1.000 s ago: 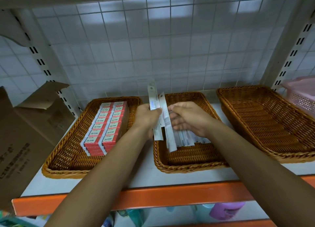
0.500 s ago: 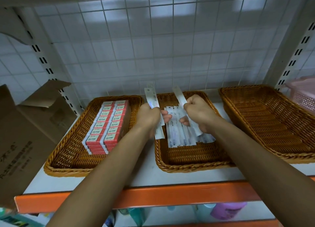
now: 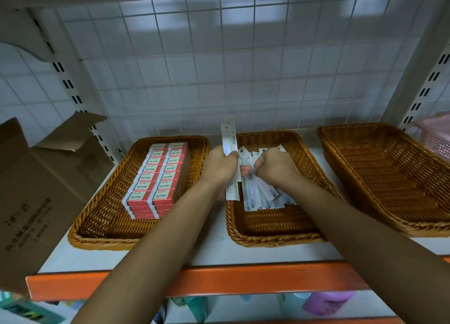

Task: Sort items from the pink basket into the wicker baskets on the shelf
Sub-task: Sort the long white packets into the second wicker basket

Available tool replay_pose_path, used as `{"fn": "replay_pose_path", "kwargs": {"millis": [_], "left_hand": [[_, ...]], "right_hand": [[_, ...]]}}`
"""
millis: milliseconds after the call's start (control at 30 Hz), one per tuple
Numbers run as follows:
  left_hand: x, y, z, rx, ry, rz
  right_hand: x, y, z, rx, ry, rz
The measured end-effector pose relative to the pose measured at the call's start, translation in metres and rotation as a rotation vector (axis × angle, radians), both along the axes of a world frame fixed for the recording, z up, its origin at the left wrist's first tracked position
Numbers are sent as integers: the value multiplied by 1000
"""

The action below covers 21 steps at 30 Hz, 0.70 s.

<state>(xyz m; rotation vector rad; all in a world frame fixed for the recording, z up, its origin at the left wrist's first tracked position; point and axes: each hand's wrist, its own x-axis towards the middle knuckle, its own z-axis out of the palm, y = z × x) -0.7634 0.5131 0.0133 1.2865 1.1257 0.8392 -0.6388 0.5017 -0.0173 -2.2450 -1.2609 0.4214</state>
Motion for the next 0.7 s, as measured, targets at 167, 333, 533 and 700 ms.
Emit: {"fn": "replay_pose_path", "kwargs": {"millis": [167,333,533,700], "left_hand": [[-3,-2,-1,34,18,-37],[-2,-2,-1,54,-19,6],[3,-2,1,58,-46,-16],[6,-1,4,-9,-94,-38]], "right_hand": [[-2,-3,-2,-83,-211,65],[-1,-18,24,173,267,133],[-6,-33,36,271,625,154],[5,-31,36,310,735,26]]}}
